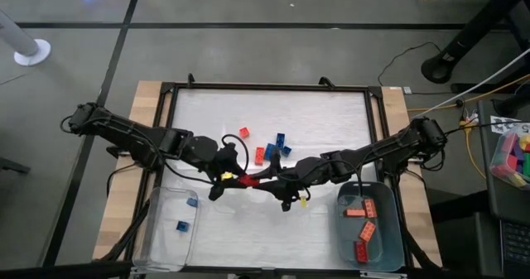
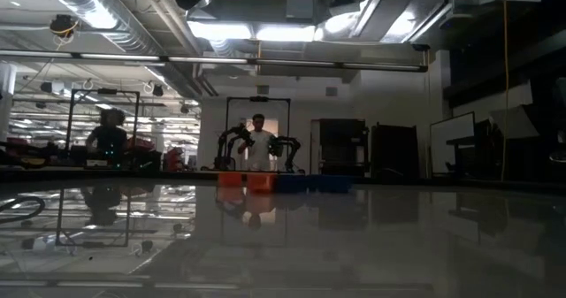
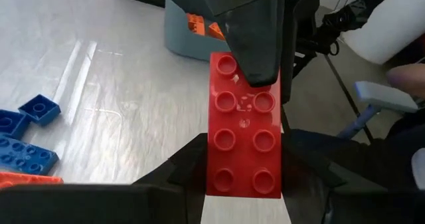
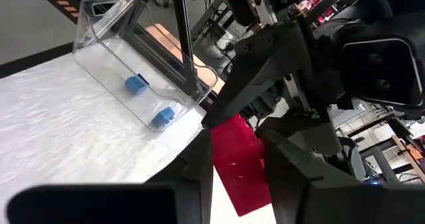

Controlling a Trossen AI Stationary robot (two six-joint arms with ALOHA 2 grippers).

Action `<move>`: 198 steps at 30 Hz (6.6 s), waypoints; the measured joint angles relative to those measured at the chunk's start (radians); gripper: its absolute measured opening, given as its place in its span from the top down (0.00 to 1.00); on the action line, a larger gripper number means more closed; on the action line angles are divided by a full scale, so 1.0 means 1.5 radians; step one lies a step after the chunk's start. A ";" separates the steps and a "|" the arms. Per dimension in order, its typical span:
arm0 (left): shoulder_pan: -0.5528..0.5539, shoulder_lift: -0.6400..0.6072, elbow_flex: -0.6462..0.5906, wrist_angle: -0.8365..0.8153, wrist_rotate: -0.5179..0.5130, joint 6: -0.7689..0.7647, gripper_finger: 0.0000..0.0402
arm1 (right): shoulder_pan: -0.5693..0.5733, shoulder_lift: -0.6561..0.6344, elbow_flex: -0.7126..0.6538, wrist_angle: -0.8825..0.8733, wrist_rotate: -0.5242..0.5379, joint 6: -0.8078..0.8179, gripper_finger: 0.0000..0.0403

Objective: Sort blocks by size
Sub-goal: Put the large red game piece into the blue bin, then put the small orange game piece into the transparent bin, then put the small blue game piece into the transparent bin

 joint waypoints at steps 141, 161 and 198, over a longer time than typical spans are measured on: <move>0.371 0.233 0.036 -0.199 0.068 0.113 0.70 | 0.316 -0.145 0.037 -0.815 0.088 1.130 0.61; -0.023 -0.040 0.017 -0.513 0.253 -0.115 0.67 | -0.021 -0.139 -0.053 -0.570 0.268 0.890 0.61; -0.238 -0.041 -0.108 -0.535 0.216 -0.360 0.44 | -0.275 0.052 -0.122 -0.378 -0.040 0.721 0.34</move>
